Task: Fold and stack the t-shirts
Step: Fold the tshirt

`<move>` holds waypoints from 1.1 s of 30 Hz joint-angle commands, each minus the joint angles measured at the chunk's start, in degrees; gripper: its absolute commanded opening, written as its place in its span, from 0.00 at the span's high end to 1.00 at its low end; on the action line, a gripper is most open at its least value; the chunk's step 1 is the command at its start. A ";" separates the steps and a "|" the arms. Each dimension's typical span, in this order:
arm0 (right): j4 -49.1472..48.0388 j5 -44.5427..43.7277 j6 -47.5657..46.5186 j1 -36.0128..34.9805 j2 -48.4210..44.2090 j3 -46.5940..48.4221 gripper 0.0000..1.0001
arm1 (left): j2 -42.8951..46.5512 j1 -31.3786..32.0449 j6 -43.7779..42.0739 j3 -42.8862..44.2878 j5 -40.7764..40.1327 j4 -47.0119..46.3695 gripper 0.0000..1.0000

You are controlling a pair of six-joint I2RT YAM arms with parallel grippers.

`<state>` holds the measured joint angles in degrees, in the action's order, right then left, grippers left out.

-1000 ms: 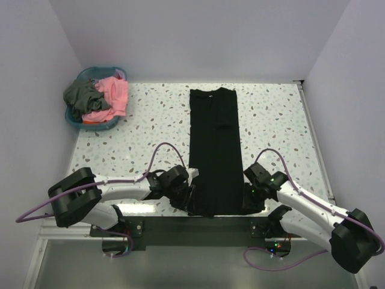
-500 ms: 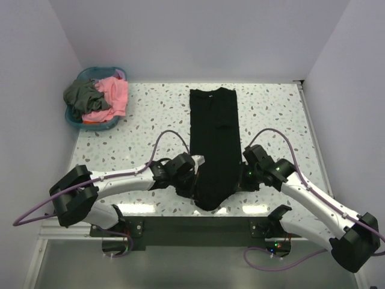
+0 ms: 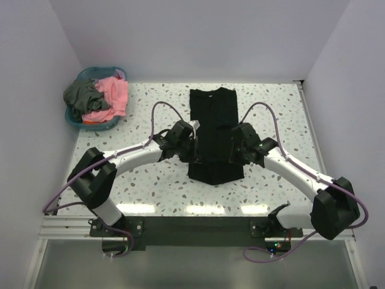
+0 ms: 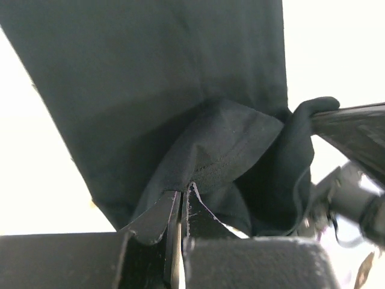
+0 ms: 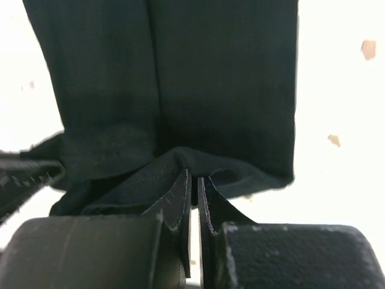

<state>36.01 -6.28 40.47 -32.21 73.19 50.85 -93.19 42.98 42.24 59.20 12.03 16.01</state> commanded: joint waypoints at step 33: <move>-23.53 -1.01 -5.75 16.91 27.44 17.79 1.00 | -20.10 -14.06 -0.40 17.45 -2.55 -18.53 0.83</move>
<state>15.38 -7.51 34.50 -16.16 99.72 65.71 -112.01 30.61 43.29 74.85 7.33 4.64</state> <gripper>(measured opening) 0.027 0.131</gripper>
